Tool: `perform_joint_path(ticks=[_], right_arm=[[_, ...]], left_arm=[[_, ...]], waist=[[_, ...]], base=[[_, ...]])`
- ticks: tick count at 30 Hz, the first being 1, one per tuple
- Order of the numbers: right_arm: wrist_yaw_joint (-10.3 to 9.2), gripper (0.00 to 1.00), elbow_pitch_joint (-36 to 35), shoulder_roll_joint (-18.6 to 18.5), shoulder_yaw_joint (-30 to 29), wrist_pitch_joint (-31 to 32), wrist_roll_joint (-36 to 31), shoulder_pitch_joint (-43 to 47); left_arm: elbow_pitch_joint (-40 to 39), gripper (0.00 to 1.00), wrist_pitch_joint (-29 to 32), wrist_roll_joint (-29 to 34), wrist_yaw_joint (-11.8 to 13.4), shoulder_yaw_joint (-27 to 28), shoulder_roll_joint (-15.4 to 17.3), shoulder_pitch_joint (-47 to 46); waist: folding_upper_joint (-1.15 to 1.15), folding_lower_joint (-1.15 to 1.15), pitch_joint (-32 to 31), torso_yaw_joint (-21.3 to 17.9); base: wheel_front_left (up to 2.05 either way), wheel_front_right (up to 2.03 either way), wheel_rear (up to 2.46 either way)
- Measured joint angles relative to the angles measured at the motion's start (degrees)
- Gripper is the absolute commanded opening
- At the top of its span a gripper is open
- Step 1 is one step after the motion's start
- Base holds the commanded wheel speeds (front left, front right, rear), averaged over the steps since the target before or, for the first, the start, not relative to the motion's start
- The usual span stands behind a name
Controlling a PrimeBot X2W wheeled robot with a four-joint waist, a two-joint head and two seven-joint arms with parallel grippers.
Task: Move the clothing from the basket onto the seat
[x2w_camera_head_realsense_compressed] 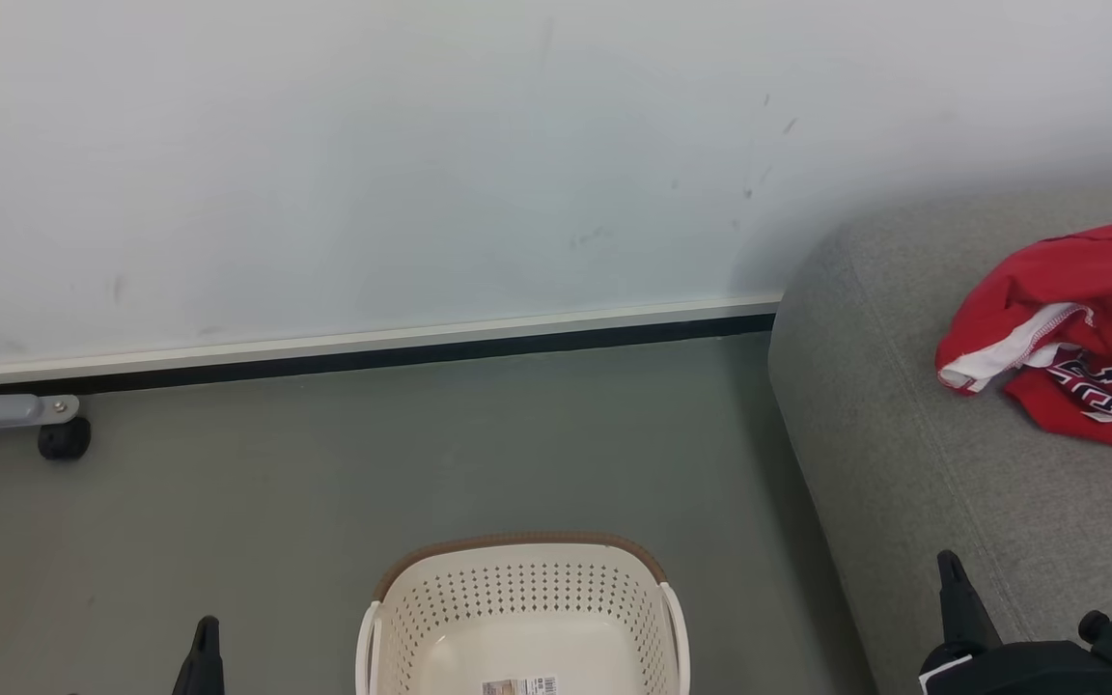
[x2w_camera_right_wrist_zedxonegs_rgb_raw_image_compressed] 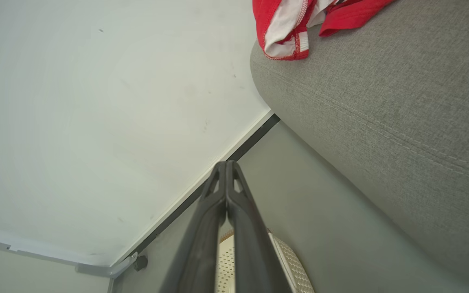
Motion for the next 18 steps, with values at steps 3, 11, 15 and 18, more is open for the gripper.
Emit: perform_joint_path(ticks=[3,11,15,18], right_arm=[[0.52,0.00,0.1,0.1,-0.8,0.5,2.2,0.0],[1.60,0.00,0.4,0.7,-3.1,2.5,8.7,-0.9],[2.11,0.00,0.5,1.0,-4.1,3.3,11.8,-1.2],[2.53,0.00,0.5,1.1,-4.8,4.0,14.1,-1.2]], left_arm=[[0.4,0.00,0.5,-2.1,-0.5,0.5,-0.2,-0.2],[1.4,0.00,2.5,-7.8,-1.5,1.4,-0.8,-2.3],[2.2,0.00,3.4,-10.8,-2.1,2.0,-1.4,-2.5],[2.5,0.00,3.9,-13.2,-2.6,2.5,-1.7,-3.5]], waist=[[0.00,0.00,0.0,0.1],[0.00,0.00,0.0,0.4],[0.00,0.00,0.0,0.6],[0.00,0.00,0.0,0.7]], base=[[0.00,0.00,0.00],[0.00,0.00,0.00],[0.00,0.00,0.00],[0.00,0.00,0.00]])
